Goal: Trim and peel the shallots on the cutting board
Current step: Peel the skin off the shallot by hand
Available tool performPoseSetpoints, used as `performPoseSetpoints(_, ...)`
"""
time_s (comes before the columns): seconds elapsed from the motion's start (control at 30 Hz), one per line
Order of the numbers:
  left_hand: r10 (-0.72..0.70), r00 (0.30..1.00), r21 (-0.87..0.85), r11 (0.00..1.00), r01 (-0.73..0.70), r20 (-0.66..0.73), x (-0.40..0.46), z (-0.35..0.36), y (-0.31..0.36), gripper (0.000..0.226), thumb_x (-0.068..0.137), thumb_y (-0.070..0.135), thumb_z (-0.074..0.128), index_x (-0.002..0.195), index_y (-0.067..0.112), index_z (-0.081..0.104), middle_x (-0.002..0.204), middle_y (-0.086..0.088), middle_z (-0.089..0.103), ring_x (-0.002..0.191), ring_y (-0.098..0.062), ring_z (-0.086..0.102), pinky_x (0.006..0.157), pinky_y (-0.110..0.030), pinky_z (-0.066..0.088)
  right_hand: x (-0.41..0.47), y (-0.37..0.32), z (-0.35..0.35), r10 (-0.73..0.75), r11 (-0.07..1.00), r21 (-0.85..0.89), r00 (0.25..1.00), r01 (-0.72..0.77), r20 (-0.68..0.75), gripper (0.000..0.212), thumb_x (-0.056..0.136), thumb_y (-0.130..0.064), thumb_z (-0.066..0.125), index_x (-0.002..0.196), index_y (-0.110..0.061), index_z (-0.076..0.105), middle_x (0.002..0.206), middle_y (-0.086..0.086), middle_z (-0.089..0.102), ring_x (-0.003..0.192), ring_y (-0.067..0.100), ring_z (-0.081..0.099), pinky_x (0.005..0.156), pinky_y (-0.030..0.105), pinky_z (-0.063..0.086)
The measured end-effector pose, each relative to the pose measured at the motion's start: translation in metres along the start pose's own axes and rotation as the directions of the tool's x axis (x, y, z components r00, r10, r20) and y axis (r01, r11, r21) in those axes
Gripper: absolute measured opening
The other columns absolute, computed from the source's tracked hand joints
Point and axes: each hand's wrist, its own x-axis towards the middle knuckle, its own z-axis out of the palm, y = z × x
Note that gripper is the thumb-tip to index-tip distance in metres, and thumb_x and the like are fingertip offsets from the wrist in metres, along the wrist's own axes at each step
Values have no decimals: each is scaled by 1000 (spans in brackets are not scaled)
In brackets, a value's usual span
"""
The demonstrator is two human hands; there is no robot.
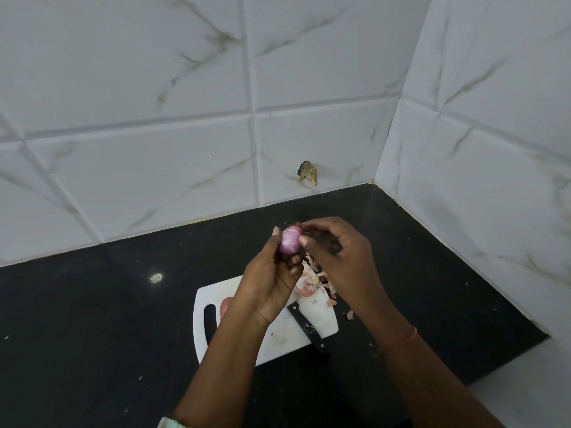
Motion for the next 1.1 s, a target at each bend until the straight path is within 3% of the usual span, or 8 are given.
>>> performPoseSetpoints(0.1,103,995,115,988,-103,10,-2,-3,0,35,96,33,55,119,8,66,95,-10,69,67,-10,60,56,-20,50,1,0,2,-109,985,-135,994,112,26,19,89,-21,69,108,-20,69,104,-10,67,99,7,62,83,22,53)
performPoseSetpoints(0.2,198,978,222,953,-206,58,-6,-4,2,39,88,28,58,125,18,65,120,-11,68,91,-16,66,69,-21,54,2,0,3,-71,990,-123,997,67,-28,14,88,-19,70,102,-14,71,96,-7,70,89,5,65,77,22,55)
performPoseSetpoints(0.27,215,972,233,944,-231,93,-9,-2,4,41,85,25,61,125,19,65,124,-11,66,93,-14,67,70,-20,54,2,-2,2,-40,996,-78,998,36,-56,12,86,-14,71,98,-10,72,90,-5,71,84,5,67,74,18,55)
performPoseSetpoints(0.53,235,962,280,922,-267,141,-11,0,4,37,87,23,60,123,22,65,128,-10,63,94,-11,68,75,-21,54,3,0,1,39,999,-7,992,-40,-118,10,84,-8,72,92,-14,72,82,-12,69,79,1,66,69,8,50)
performPoseSetpoints(0.73,210,963,191,952,-241,167,-12,2,5,32,90,19,57,121,21,65,120,-5,68,87,-11,69,73,-22,56,1,7,3,35,999,-30,984,-41,-176,20,87,5,58,90,-11,70,85,-6,70,82,6,67,74,22,56)
performPoseSetpoints(0.8,221,961,193,948,-252,168,-11,1,6,34,88,19,58,121,21,65,120,-3,69,92,-12,69,74,-23,56,0,5,4,59,998,31,989,-55,-134,20,95,-2,52,98,-14,68,92,-8,70,90,5,66,78,20,54)
performPoseSetpoints(0.9,225,957,212,942,-262,180,-11,-2,6,37,86,19,60,123,20,64,124,-6,68,103,-17,68,78,-25,57,0,0,6,11,1000,29,1000,-11,-6,14,94,-18,62,107,-19,65,100,-12,67,95,3,65,78,15,53)
performPoseSetpoints(1.1,222,964,353,898,-261,149,-13,-16,20,35,87,23,62,121,22,66,127,-10,65,96,-17,62,77,-26,54,1,21,2,90,992,-85,995,-93,-44,6,89,-18,67,85,-15,63,77,-6,66,73,6,64,64,20,53)
